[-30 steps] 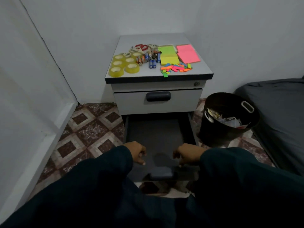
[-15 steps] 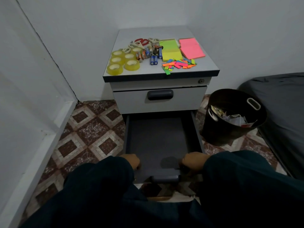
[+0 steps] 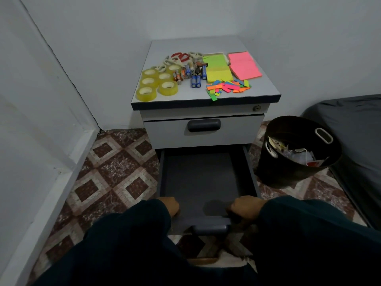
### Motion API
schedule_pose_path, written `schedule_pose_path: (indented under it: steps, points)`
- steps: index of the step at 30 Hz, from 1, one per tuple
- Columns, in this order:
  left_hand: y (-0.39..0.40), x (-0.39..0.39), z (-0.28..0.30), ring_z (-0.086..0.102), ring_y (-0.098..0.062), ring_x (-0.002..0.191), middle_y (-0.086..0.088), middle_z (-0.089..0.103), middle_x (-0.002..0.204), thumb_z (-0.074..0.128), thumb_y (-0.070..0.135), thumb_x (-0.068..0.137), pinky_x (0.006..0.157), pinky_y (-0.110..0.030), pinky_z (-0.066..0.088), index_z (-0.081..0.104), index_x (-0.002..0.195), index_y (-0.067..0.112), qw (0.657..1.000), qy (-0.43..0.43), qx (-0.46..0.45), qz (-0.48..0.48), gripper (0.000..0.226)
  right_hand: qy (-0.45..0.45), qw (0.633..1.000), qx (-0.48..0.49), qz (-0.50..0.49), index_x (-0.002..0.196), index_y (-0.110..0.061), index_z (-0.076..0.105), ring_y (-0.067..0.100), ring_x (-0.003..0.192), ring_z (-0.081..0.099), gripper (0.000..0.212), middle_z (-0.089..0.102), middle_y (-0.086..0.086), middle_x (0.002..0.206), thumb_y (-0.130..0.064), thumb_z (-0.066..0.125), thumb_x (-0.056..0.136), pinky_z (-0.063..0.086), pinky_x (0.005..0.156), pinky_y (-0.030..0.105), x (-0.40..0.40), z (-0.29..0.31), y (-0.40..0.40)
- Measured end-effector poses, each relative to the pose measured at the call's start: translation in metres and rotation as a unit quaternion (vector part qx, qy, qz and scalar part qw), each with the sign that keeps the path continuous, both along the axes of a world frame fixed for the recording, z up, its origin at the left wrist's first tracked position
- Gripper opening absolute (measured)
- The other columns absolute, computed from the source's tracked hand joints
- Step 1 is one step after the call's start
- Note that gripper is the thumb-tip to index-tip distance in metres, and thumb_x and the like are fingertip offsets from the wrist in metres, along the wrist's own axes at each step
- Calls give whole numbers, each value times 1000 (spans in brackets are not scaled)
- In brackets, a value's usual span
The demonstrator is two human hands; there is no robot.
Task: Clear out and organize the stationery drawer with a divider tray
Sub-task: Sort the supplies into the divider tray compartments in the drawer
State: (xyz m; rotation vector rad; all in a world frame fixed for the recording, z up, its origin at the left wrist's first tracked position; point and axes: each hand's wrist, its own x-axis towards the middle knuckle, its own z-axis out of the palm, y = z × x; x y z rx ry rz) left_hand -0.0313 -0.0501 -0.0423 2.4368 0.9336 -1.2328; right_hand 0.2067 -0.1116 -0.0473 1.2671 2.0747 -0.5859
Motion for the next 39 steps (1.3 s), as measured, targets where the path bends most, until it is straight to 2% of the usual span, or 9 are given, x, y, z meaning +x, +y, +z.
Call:
schedule_pose_path:
  steps: [14,20,26,29,32,35,37,38,39]
  points:
    - [37,3,-5,54,-30,117,-14,53,132,49,11,95,95,-38,46,51,133,11,996,-47,60,47,39,-5,999,28,-27,124,-13,54,26,110,57,42,58,11,123,-31,62,86,46,93,33,22,-3,52]
    - [59,2,-12,54,-27,117,-13,55,129,54,30,93,93,-36,45,53,131,11,988,-61,106,99,42,2,997,59,-41,123,-15,55,26,110,57,43,57,11,123,-34,61,85,45,90,32,32,-4,78]
    - [76,-8,-16,36,-25,129,-6,36,141,56,50,85,102,-35,33,37,140,21,934,-166,246,198,65,-15,984,155,-86,123,-13,54,27,113,54,40,56,10,124,-35,58,89,44,88,34,41,1,95]
    - [81,-7,-20,27,-28,135,-6,22,150,67,51,77,107,-41,29,23,146,24,847,-243,301,364,86,-11,961,242,-133,128,-14,46,27,118,47,45,51,9,126,-32,57,89,40,92,36,41,0,102]
    - [90,-1,-20,23,-32,138,-10,14,154,77,42,73,109,-47,29,15,148,16,709,-306,275,573,101,47,914,272,-298,122,-13,42,26,108,55,38,53,8,119,-22,57,88,48,81,35,36,-5,108]
    - [108,-9,-30,35,-34,134,-19,27,150,79,27,75,109,-46,34,19,146,0,517,-387,145,750,97,107,859,274,-418,94,-11,44,28,88,59,8,56,10,93,-12,51,91,40,64,31,30,-6,116]
    - [114,-14,-32,51,-38,121,-26,47,136,70,27,83,101,-46,44,39,135,-6,420,-429,14,800,69,162,816,256,-493,81,-9,47,25,79,55,12,56,10,85,-11,52,91,36,64,28,29,-4,122]
    - [115,-14,-31,55,-39,116,-26,53,129,61,28,90,97,-44,47,44,132,-6,366,-447,-47,815,56,220,777,229,-543,75,-8,51,23,77,54,17,57,9,81,-12,54,91,38,64,28,27,0,125]
    - [115,-13,-30,55,-39,113,-27,55,124,50,30,96,95,-42,46,43,133,-5,308,-463,-103,825,52,309,712,189,-602,71,-7,54,22,74,54,20,57,9,76,-11,56,91,41,63,29,25,4,127]
